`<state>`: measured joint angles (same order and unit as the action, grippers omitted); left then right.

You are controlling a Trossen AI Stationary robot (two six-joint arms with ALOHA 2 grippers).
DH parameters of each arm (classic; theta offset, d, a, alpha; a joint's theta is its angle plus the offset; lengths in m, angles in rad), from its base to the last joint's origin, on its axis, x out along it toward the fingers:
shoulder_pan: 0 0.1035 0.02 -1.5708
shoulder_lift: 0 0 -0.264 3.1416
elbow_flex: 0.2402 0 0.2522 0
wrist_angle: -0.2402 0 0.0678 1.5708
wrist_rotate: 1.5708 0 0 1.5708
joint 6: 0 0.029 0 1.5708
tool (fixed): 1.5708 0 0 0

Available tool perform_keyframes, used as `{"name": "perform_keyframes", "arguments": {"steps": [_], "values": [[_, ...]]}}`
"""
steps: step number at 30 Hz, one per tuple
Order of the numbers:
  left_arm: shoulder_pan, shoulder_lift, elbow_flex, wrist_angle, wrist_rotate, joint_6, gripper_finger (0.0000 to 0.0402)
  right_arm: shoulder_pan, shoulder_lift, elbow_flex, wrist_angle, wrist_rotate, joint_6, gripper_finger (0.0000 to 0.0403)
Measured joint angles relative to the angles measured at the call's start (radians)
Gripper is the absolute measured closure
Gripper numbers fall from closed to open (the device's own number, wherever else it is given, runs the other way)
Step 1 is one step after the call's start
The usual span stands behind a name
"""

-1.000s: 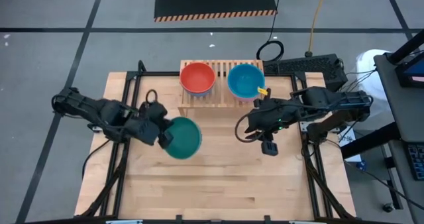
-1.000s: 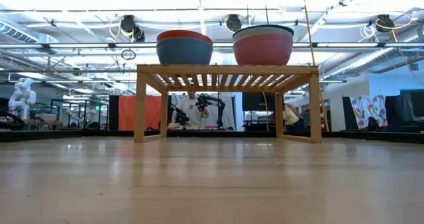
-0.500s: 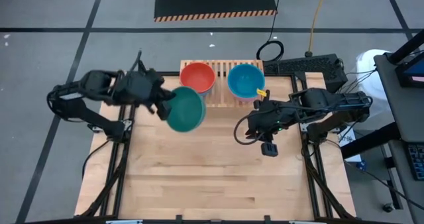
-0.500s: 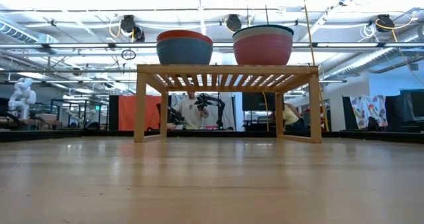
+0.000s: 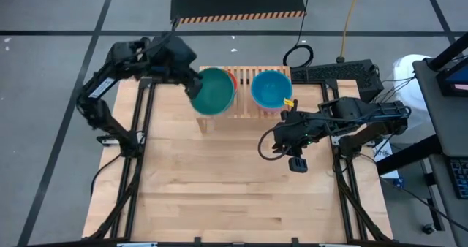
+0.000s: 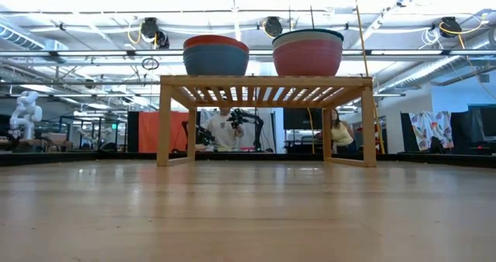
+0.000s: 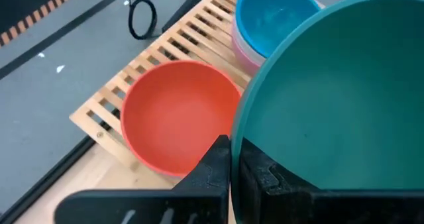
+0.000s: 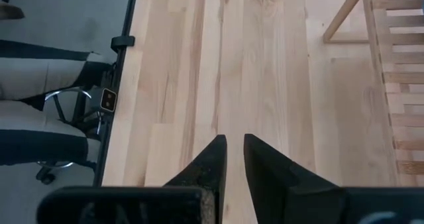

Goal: Place and stack bowls onto a shelf
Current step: Stack the green bowl on top of the orange bowl on the shelf

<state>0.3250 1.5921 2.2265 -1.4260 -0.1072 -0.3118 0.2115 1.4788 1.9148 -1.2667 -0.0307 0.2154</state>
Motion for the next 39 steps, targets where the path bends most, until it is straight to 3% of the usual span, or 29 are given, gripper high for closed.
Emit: {"name": "perform_keyframes", "arguments": {"steps": [11, 17, 39], "values": [[0.274, 0.181, 0.125, -0.108, 0.180, 0.159, 0.0395, 0.000, 0.000, 0.000, 0.001, 0.000, 0.008, 0.0358], [0.376, 0.249, 0.130, -0.123, 0.246, 0.214, 0.0395, 0.000, 0.000, 0.000, 0.001, 0.000, 0.008, 0.0358], [0.398, 0.364, 0.130, -0.145, 0.264, 0.292, 0.0385, 0.000, 0.000, 0.000, 0.001, 0.000, 0.000, 0.0358]]}}
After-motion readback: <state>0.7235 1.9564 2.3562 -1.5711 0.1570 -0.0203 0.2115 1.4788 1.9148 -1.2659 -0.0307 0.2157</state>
